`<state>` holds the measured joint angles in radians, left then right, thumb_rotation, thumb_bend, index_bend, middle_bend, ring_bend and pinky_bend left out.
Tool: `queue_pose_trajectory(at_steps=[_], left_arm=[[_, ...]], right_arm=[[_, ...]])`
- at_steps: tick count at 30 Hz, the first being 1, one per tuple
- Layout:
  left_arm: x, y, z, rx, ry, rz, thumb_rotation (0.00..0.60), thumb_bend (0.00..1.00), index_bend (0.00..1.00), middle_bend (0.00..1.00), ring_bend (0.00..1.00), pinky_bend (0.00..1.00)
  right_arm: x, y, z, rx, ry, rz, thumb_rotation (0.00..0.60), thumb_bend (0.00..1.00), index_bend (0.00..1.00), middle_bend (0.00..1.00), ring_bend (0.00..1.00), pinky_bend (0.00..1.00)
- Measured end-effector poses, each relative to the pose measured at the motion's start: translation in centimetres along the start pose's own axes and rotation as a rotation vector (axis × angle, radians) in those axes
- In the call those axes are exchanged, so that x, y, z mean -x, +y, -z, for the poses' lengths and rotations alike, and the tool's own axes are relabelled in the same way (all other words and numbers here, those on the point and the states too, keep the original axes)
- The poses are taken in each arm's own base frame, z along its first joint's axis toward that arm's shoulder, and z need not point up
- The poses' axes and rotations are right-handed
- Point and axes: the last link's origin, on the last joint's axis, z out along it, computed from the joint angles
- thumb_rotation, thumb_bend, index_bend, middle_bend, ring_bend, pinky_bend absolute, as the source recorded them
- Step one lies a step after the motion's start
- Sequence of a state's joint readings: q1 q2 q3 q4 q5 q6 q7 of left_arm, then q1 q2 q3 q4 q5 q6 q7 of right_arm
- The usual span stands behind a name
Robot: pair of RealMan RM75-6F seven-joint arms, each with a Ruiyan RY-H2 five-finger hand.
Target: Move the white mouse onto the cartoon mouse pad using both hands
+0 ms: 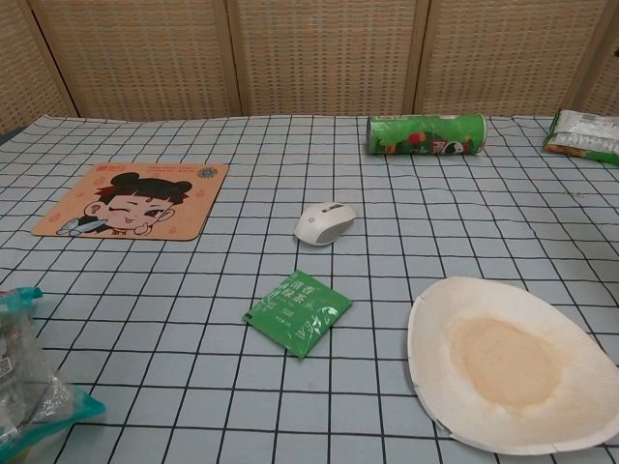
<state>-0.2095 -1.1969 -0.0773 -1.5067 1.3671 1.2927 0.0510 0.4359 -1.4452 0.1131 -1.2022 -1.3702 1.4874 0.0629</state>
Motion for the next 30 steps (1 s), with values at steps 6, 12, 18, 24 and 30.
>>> queue_pose_trajectory(at_steps=[6, 12, 18, 24, 30], left_arm=[[-0.8, 0.7, -0.9, 0.042, 0.017, -0.023, 0.6, 0.07, 0.0, 0.0, 0.0, 0.0], [-2.5, 1.8, -2.8, 0.116, 0.042, -0.081, 0.6, 0.07, 0.02, 0.0, 0.0, 0.01], [-4.6, 3.9, -6.1, 0.227, 0.067, -0.176, 0.6, 0.06, 0.02, 0.0, 0.0, 0.02], [-5.8, 7.6, -10.9, 0.359, 0.031, -0.286, 0.6, 0.01, 0.0, 0.0, 0.0, 0.02], [-6.2, 11.8, -16.5, 0.46, 0.006, -0.429, 0.6, 0.0, 0.0, 0.0, 0.0, 0.02]], right_arm=[[-0.6, 1.4, 2.9, 0.019, 0.029, -0.021, 0.6, 0.19, 0.18, 0.0, 0.0, 0.1], [-1.2, 1.7, 3.1, 0.013, 0.052, -0.032, 0.6, 0.19, 0.2, 0.0, 0.0, 0.1], [-1.8, 1.8, 3.1, 0.007, 0.073, -0.05, 0.6, 0.19, 0.2, 0.0, 0.0, 0.1], [-2.5, 2.6, 3.0, 0.025, 0.093, -0.075, 0.6, 0.19, 0.21, 0.0, 0.0, 0.1], [-3.2, 3.5, 2.9, 0.05, 0.111, -0.096, 0.6, 0.19, 0.21, 0.0, 0.0, 0.1]])
